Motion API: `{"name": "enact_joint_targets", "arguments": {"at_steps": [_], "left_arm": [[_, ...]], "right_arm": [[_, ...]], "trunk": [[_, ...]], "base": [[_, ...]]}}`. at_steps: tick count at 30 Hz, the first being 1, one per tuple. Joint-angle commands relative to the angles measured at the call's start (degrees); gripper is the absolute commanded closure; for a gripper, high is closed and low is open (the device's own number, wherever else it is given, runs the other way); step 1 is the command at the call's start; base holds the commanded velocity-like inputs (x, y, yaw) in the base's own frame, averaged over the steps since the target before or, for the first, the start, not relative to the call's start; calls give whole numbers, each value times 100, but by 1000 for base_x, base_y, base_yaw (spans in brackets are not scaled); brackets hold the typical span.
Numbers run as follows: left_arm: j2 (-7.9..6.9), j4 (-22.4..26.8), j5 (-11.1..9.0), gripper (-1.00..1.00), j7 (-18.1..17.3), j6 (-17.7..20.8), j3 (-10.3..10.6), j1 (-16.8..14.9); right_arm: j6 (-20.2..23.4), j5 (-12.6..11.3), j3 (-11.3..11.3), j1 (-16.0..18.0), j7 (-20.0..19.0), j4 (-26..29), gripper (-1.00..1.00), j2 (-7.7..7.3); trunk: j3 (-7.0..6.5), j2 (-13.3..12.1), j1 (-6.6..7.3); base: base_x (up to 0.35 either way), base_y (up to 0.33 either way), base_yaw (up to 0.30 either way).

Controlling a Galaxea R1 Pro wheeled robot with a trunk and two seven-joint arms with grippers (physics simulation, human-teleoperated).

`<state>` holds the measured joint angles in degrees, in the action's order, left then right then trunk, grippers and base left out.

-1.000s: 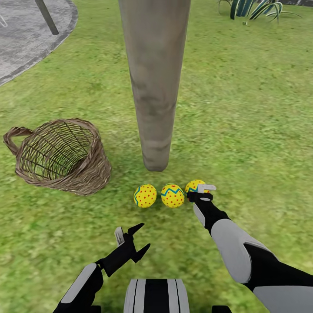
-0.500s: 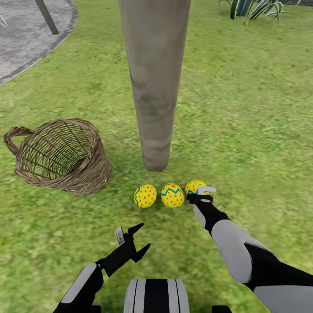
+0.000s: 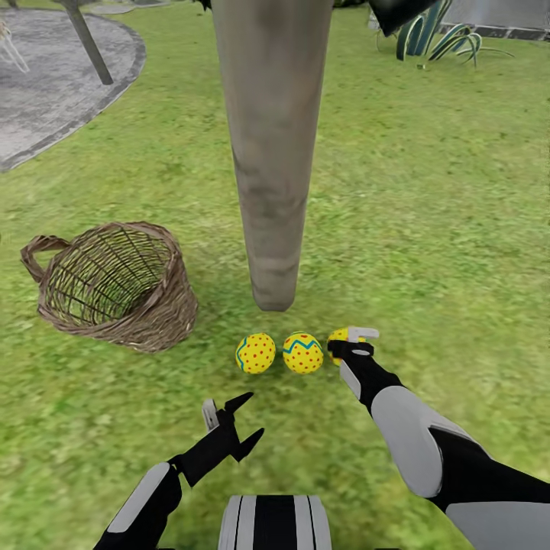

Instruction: Take the three Easter eggs out of the wicker basket on the lawn in the garden, then place them on the lawn next to a single tree (choose any tree) so that all three eggs are next to the same tree and none are left in the basket.

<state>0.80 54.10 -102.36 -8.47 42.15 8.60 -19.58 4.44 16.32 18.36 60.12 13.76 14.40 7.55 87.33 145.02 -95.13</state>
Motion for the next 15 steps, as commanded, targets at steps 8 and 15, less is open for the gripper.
{"name": "enact_joint_targets", "arguments": {"at_steps": [8, 15], "left_arm": [[-65, 4, 6, -100, -7, -188, -9, -34], [-88, 13, 6, -100, -6, -189, -24, -37]], "right_arm": [[33, 56, 27, 0, -13, 114, -100, -17], [37, 56, 27, 0, -21, 119, -100, -17]], "trunk": [[-175, -10, 21], [-330, -19, 39]], "base": [[0, 0, 0], [-178, 74, 0]]}}
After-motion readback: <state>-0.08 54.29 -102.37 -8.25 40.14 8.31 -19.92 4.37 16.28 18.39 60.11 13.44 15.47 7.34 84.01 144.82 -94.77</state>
